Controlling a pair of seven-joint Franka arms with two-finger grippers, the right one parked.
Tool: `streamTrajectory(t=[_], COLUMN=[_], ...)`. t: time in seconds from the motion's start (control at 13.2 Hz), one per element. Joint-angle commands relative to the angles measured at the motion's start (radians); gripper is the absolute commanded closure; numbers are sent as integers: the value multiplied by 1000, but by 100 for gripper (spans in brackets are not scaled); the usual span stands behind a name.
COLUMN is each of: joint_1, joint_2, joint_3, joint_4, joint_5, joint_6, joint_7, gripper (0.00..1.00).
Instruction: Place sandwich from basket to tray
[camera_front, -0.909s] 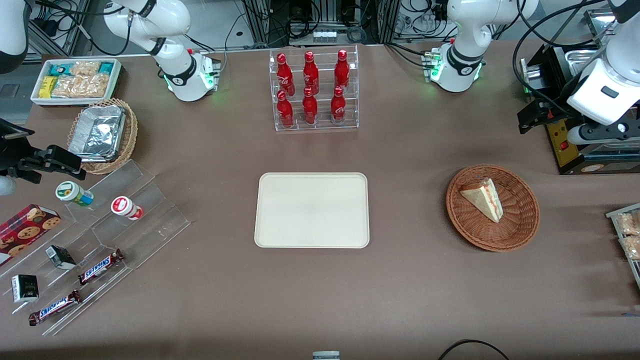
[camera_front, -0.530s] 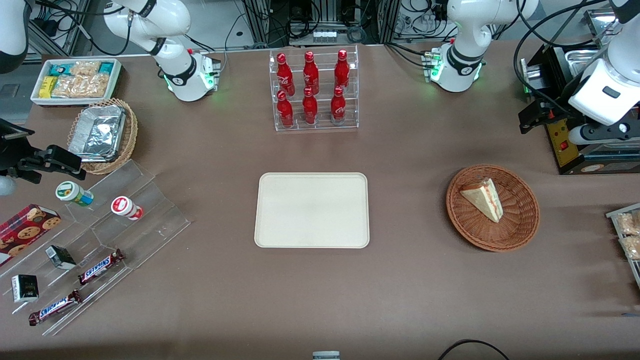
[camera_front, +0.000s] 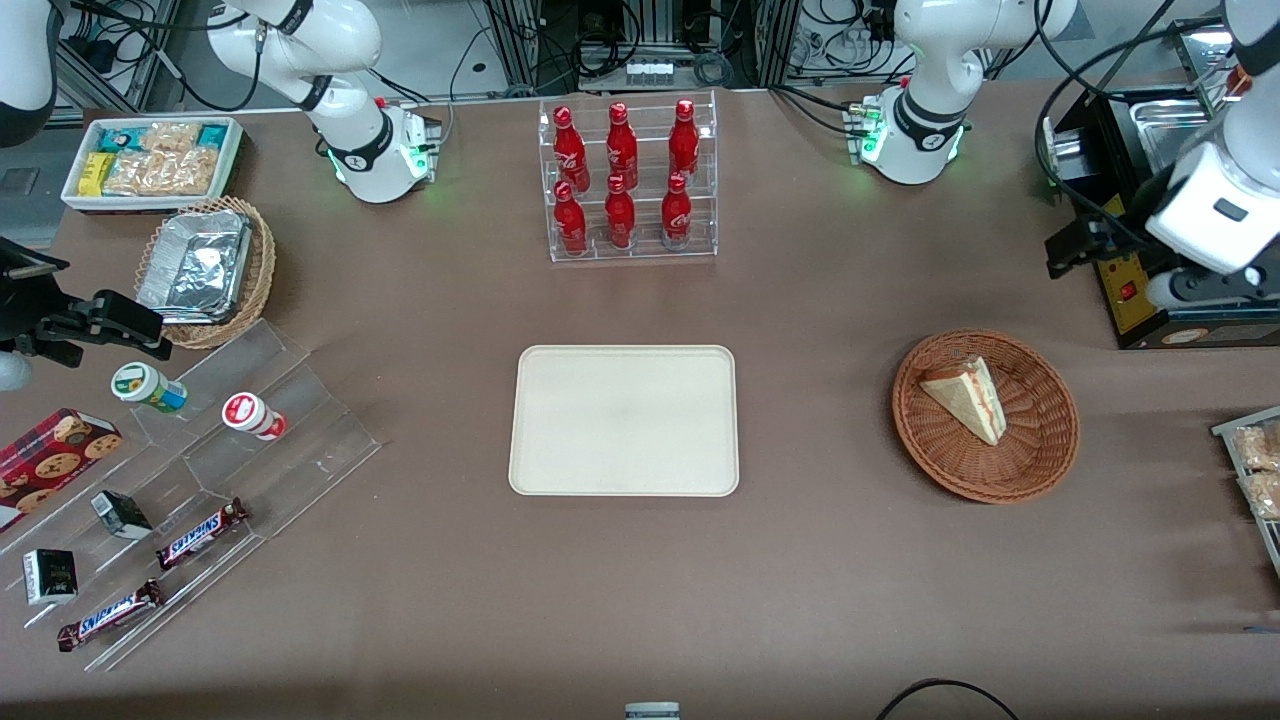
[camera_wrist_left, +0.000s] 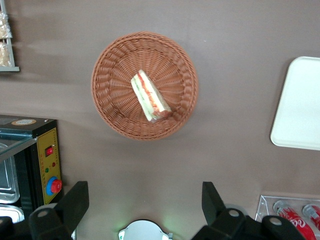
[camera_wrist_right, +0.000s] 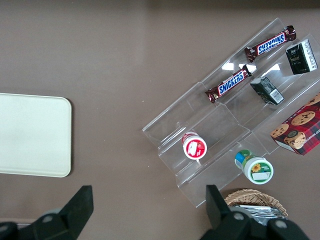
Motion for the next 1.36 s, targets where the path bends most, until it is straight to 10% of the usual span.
streamTrajectory(t=[0.0,1.29], joint_1=[7,4], joint_2=[36,124], joint_3=[49,105], joint_4=[-12,-648], joint_5=[13,-10], joint_6=[23,874], joint_7=[-2,-446], gripper=[0,0])
